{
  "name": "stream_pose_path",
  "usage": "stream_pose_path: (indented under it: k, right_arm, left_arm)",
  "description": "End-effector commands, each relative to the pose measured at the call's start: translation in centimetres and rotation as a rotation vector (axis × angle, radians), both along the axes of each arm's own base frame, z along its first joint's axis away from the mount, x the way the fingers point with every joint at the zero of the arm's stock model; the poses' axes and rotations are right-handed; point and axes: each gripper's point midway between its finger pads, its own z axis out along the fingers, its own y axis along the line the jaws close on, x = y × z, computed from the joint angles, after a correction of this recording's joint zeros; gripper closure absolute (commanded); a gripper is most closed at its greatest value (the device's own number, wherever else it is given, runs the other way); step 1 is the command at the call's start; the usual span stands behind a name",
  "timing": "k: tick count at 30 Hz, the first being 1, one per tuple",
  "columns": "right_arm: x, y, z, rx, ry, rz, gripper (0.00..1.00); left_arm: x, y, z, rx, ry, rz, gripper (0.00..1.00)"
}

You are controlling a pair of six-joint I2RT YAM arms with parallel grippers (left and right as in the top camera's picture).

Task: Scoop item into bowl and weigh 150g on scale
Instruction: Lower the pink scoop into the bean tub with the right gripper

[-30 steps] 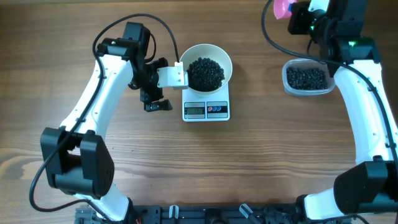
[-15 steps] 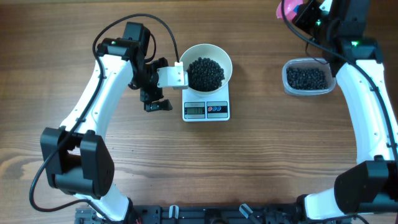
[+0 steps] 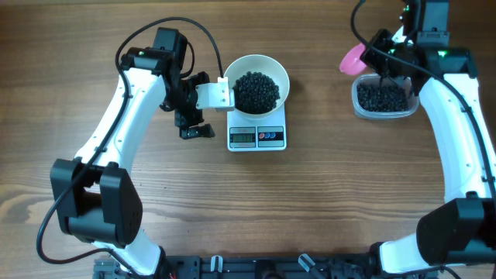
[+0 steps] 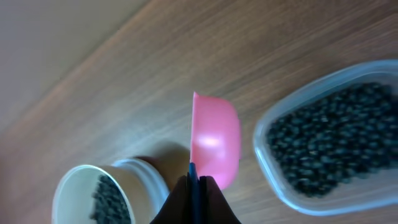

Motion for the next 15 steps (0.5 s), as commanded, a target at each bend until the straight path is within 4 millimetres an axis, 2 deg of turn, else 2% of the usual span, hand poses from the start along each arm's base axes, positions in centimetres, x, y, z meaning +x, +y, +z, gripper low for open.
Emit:
stream_pose_path:
  k: [1, 5, 8, 11, 15]
  right_arm:
    - [-0.2, -1.0, 1.0, -0.033, -0.031, 0.072, 0.95]
    - [-0.9, -2.4, 3.9, -0.078, -0.103, 0.096, 0.96]
    - [-1.9, -3.6, 5.0, -0.104, -0.119, 0.093, 0.96]
    - [-3.9, -5.2, 4.1, -0.150, -0.046, 0.115, 0.96]
    - [-6.9, -6.1, 2.1, -0.186, 0.090, 0.169, 0.96]
  left_arm:
    - [-0.2, -0.2, -0.1, -0.024, 0.008, -0.015, 0.00]
    - [-0.2, -0.2, -0.1, -0.024, 0.008, -0.015, 0.00]
    - [-0.2, -0.2, -0.1, -0.024, 0.008, -0.015, 0.00]
    - [-0.2, -0.2, -0.1, -0.024, 0.008, -0.015, 0.00]
    - [-0.2, -0.2, -0.1, -0.024, 0.008, -0.015, 0.00]
